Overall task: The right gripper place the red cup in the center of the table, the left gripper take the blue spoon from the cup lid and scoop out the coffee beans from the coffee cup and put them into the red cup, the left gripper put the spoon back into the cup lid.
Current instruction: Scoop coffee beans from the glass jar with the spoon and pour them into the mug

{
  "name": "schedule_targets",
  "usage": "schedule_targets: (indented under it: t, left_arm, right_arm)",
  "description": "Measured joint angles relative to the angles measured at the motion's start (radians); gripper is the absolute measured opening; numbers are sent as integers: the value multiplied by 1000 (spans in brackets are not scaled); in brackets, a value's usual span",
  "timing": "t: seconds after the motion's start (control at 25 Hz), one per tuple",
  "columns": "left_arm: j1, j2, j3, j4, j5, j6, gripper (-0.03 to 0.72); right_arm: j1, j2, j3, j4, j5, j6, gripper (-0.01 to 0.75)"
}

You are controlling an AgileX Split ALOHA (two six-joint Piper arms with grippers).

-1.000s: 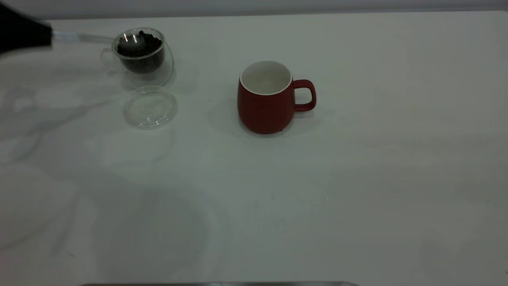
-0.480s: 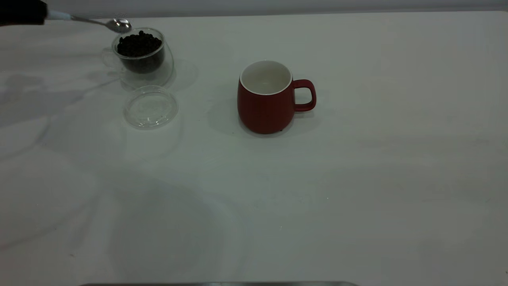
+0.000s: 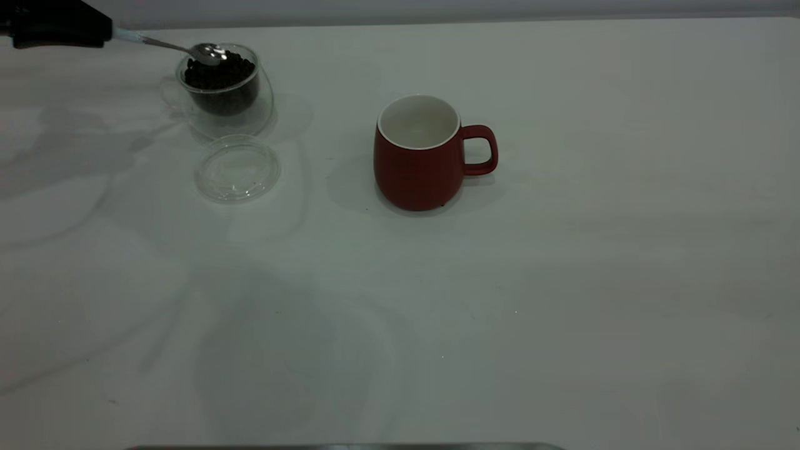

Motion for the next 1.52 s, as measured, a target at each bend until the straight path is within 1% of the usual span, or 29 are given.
schedule_targets:
  t: [0.2,0.28,0.72,1.0,1.36,1.52]
  left_arm:
    - [-13,26,0,-1,1,2,126]
    - [-13,38,0,-2,7,-24,126]
    - [-13,67,0,-8,37,-323,126]
    - [-3,67,-2,-9,47,-477,126]
    - [19,68,-3,-9,100,-503,126]
    - [41,68,-3,-9,130,-503,126]
  right_arm:
    - [0,0,0,0,0,0,568]
    - [0,0,0,0,0,0,568]
    - [0,0,0,0,0,0,568]
    - [0,0,0,0,0,0,568]
    - [0,0,0,0,0,0,568]
    - [0,0,0,0,0,0,568]
